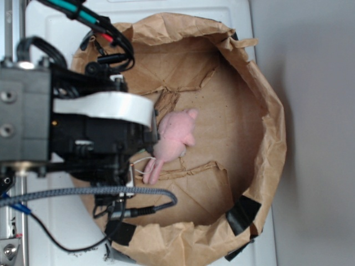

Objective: Grab the green ball.

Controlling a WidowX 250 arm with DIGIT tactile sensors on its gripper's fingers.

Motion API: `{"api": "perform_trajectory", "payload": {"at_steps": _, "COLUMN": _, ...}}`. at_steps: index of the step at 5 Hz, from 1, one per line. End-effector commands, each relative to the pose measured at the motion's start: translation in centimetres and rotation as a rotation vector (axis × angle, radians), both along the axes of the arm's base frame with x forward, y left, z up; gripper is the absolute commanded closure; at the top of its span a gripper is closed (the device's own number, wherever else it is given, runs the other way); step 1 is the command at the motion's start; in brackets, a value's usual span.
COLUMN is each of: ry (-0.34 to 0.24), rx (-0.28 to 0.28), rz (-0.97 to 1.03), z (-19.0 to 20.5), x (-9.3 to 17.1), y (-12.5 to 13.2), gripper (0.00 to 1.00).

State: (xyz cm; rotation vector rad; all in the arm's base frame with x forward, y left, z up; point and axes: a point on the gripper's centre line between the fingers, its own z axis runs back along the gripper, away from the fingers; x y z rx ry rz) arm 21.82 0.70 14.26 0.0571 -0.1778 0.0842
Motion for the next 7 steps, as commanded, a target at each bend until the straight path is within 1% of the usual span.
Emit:
{"api": "perform_trajectory", "payload": {"at_steps": 1, "ry": -0.051, "rx": 0.003, "rz": -0.013, "z": 1.5, "x": 0.9, "y": -0.2, "gripper": 0.00}}
{"api": "perform_trajectory", "payload": {"at_steps": 2, "ry": -0.127, "rx": -0.048, "rz": 0.069, "z": 3.0, "x": 1.1, "y": 0.1, "gripper": 0.00}}
{"api": "perform_trajectory", "payload": {"at_steps": 3, "ry": -0.052, "rx": -0.102, "rz": 0.088, "z": 4.1, "x": 0.6, "y": 0.7, "gripper": 0.00}}
{"api": "perform_trajectory", "payload": {"at_steps": 4, "ry": 0.004, "rx": -0.121, "rz": 0.110, "z": 5.1, "x": 0.7, "y": 1.1, "gripper": 0.00}}
{"api": "perform_trajectory", "payload": {"at_steps": 5, "ry": 0.052, "rx": -0.055, "rz": 0.157, "z": 3.7, "x": 1.9, "y": 1.9, "gripper": 0.00}}
{"api": "perform_trajectory", "payload": {"at_steps": 6, "ry": 0.053, "rx": 0.033, "rz": 0.136, "z": 0.9, "x": 2.2, "y": 1.7, "gripper": 0.00}}
{"api": "perform_trajectory", "payload": {"at_steps": 7, "ry": 0.043, "rx": 0.053, "rz": 0.105, "z": -1.0, "x": 2.9, "y": 1.4, "gripper": 0.00}}
